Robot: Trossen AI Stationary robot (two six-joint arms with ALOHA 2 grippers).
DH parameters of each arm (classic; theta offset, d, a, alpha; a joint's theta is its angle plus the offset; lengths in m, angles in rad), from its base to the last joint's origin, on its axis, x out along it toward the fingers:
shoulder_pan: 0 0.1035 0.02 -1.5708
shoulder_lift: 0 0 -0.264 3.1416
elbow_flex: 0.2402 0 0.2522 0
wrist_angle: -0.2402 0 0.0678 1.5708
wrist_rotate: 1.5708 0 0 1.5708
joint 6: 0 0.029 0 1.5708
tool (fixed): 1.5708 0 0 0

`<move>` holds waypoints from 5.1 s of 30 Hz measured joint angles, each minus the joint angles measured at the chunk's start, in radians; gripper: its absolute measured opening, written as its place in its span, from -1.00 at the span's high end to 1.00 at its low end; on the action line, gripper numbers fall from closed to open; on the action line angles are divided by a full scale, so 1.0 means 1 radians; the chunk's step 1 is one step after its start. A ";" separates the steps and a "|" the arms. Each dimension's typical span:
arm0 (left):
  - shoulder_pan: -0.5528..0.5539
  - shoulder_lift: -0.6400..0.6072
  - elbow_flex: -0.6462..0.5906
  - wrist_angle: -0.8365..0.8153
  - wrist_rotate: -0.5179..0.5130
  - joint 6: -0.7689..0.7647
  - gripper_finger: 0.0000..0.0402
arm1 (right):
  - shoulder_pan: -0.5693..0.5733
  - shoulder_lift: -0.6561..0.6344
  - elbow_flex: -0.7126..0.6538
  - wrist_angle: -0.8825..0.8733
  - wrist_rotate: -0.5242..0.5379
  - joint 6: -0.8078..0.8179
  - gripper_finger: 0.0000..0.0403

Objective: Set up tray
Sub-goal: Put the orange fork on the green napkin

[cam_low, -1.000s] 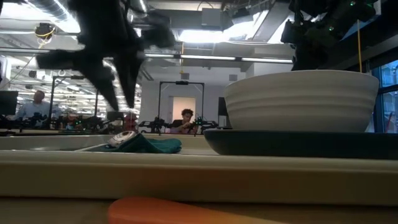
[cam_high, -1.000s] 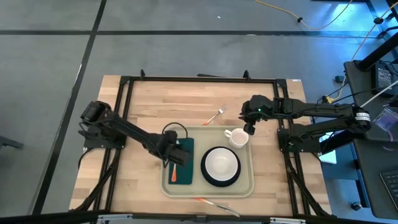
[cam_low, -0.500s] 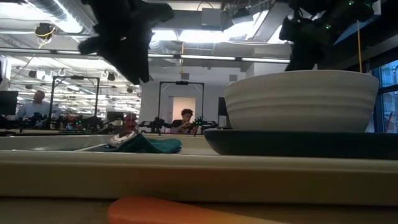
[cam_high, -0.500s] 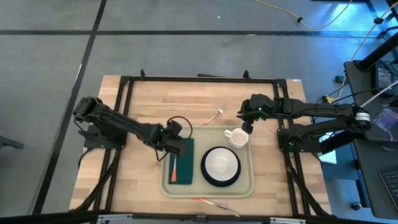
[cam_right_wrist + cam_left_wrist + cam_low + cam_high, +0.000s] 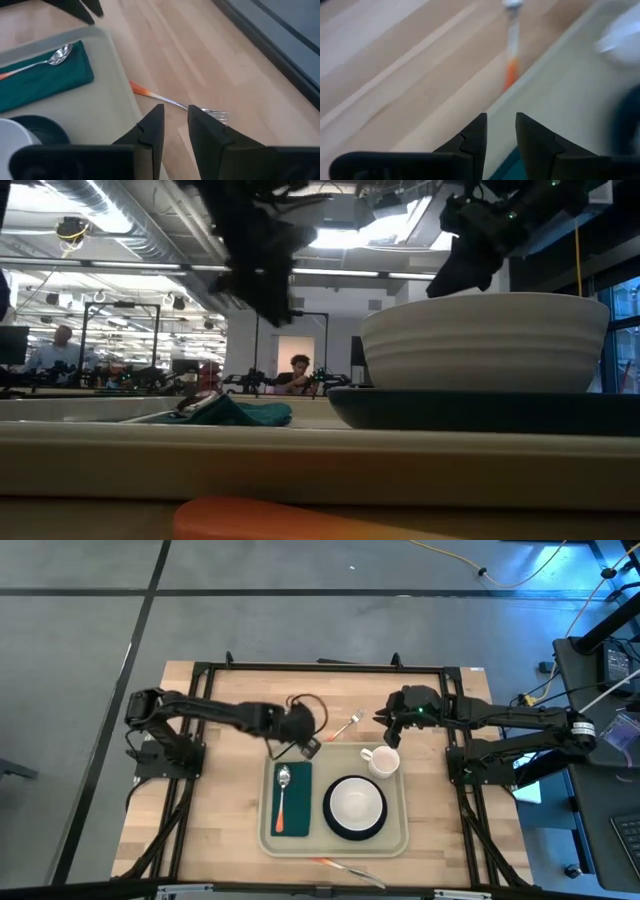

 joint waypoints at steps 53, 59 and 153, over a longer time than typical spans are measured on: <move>0.222 0.581 0.294 0.359 0.282 0.494 0.20 | -0.132 0.000 0.000 -0.131 0.001 -0.059 0.55; 0.220 0.605 0.296 0.379 0.236 0.477 0.25 | -0.132 0.000 0.000 -0.143 0.001 -0.058 0.55; -0.591 0.497 0.227 -0.375 -0.334 -1.421 0.96 | -0.136 0.000 0.000 -0.334 0.079 0.000 0.55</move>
